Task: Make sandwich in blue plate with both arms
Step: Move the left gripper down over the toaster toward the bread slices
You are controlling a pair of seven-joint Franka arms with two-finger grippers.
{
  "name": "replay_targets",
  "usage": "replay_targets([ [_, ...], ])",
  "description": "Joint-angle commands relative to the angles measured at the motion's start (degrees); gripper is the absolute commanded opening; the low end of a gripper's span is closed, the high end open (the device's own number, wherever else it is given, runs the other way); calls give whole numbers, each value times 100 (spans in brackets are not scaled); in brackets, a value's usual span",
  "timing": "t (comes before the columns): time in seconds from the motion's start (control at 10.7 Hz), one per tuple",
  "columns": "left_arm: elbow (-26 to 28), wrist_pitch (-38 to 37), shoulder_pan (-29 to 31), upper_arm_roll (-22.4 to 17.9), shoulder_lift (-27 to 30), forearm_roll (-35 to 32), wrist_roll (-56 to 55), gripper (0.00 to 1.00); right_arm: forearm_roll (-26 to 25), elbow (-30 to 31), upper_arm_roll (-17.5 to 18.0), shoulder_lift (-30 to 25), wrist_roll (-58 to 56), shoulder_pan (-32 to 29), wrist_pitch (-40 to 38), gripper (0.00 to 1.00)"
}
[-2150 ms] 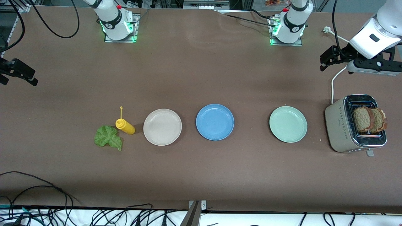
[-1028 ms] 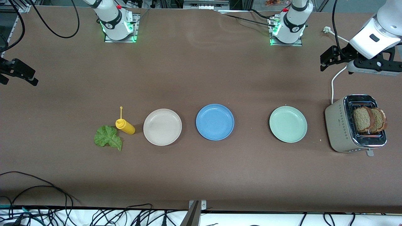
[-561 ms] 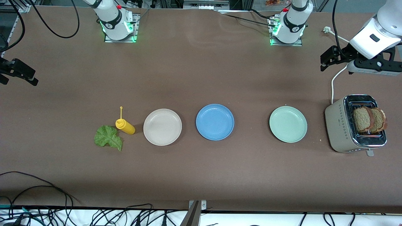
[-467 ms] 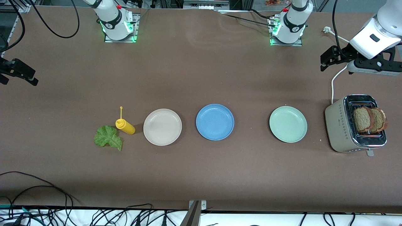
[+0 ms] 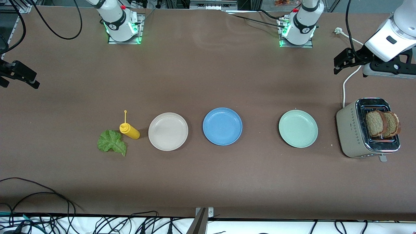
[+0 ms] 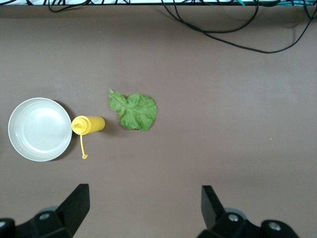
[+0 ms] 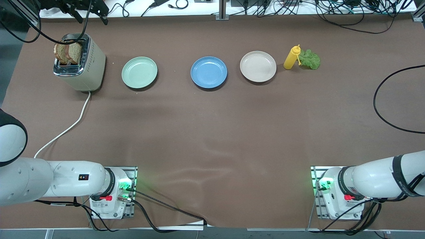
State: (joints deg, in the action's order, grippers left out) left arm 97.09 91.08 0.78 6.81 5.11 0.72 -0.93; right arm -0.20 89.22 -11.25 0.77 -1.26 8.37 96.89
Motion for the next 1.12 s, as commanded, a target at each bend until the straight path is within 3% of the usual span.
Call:
replay_targets([
  [0.0,-147,-38,106,5,-72,95,102,100,100,-98,-8,2,-112,-20,-109,100],
  [1.03,-164,-117,352,-4,-335,86,93,100,100,-98,-8,10,-103,-11,-109,100],
])
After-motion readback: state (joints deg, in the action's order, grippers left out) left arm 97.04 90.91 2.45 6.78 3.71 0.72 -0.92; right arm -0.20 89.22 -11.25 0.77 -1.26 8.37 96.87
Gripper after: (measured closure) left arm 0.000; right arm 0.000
